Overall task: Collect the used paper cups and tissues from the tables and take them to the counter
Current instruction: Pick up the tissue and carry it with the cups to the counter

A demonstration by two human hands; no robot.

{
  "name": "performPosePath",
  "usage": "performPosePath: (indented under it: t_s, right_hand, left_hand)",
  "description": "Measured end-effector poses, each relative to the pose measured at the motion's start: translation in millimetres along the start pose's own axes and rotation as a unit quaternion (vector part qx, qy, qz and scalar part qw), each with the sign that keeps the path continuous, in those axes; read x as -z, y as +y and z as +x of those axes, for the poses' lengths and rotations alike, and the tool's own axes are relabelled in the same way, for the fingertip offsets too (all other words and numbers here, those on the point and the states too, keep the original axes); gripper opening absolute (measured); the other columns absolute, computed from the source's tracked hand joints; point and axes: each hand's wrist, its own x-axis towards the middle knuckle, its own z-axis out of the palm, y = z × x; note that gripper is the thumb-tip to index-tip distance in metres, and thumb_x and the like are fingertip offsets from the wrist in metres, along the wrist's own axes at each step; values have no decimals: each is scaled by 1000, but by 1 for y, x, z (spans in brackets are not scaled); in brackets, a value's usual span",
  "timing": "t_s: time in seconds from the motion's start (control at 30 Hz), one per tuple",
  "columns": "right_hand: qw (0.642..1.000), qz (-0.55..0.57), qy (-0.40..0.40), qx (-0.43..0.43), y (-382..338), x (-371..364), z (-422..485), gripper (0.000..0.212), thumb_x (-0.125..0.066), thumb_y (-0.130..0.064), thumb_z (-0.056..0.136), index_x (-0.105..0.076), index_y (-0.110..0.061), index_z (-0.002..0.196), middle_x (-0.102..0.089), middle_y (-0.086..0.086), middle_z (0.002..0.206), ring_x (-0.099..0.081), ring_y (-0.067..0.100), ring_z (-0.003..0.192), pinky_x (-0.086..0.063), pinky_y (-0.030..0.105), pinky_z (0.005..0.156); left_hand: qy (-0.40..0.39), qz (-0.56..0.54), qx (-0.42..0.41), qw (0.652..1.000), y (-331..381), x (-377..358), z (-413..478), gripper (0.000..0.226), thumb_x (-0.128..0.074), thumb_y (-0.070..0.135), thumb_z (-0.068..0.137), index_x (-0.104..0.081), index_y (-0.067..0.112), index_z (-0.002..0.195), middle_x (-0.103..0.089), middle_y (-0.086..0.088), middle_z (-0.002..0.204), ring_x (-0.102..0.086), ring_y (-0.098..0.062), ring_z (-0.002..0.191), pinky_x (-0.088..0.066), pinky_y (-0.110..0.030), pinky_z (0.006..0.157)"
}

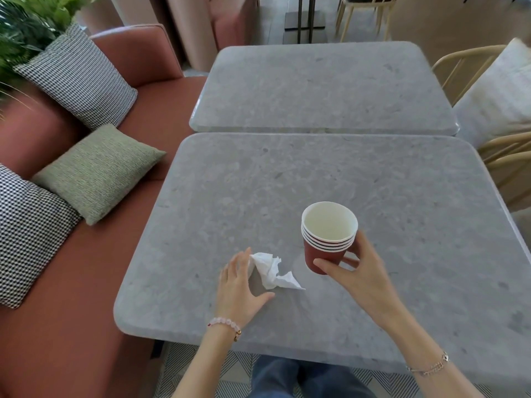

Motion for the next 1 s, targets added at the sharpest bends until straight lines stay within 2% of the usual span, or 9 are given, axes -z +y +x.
performPosePath:
  t_s: [0.13,0.3,0.47,0.63,0.77,0.9,1.0]
  right_hand:
    - [1000,-1,-5,3,1,0,-3,59,-82,-32,59,-51,-56,102,-65,-26,102,-62,-3,97,-48,21,82]
    - [1000,-4,-4,11,1,1,-5,60,-82,-31,60,-50,-62,100,-64,-27,103,-61,-3,98,-47,18,81]
    - [1000,7,5,-5,5,5,-8,61,-83,-29,60,-50,-51,107,-65,-22,107,-61,-4,98,-48,20,83]
    - [1000,2,11,-10,9,9,-9,62,-83,-29,60,-49,-52,107,-64,-22,108,-61,0,101,-48,21,84]
    - [1000,1,12,-14,10,10,-8,60,-83,-30,60,-49,-53,105,-64,-22,107,-61,-1,100,-47,20,83]
    - [1000,4,10,-17,8,12,-7,57,-81,-36,58,-49,-56,102,-64,-26,105,-60,-6,99,-46,16,78]
    - [1000,2,11,-16,8,14,-6,58,-82,-33,61,-48,-56,103,-63,-22,109,-60,-3,101,-46,17,79]
  left_hand:
    - [2,7,13,1000,11,-9,2,102,-74,55,65,-20,21,145,-29,-3,147,-27,-21,134,-24,-39,111]
    - [-4,49,34,998,23,-21,7,91,-56,71,71,-23,26,143,-23,-1,150,-24,-21,136,-21,-37,112]
    - [2,39,40,998,31,-29,10,70,-64,53,77,-36,26,136,-35,0,142,-36,-20,127,-29,-34,106]
    - [30,-26,26,999,37,-31,8,53,-70,26,78,-48,20,126,-48,0,127,-48,-19,110,-41,-27,88]
    - [42,-60,23,997,41,-32,8,37,-68,12,78,-56,16,112,-54,0,118,-53,-17,99,-40,-20,75]
    - [51,-75,33,995,42,-31,10,27,-68,6,77,-62,12,103,-55,-1,114,-48,-10,85,-35,-13,72]
    - [58,-84,38,994,44,-26,11,27,-69,4,76,-65,12,102,-54,-1,110,-51,-11,82,-36,-14,71]
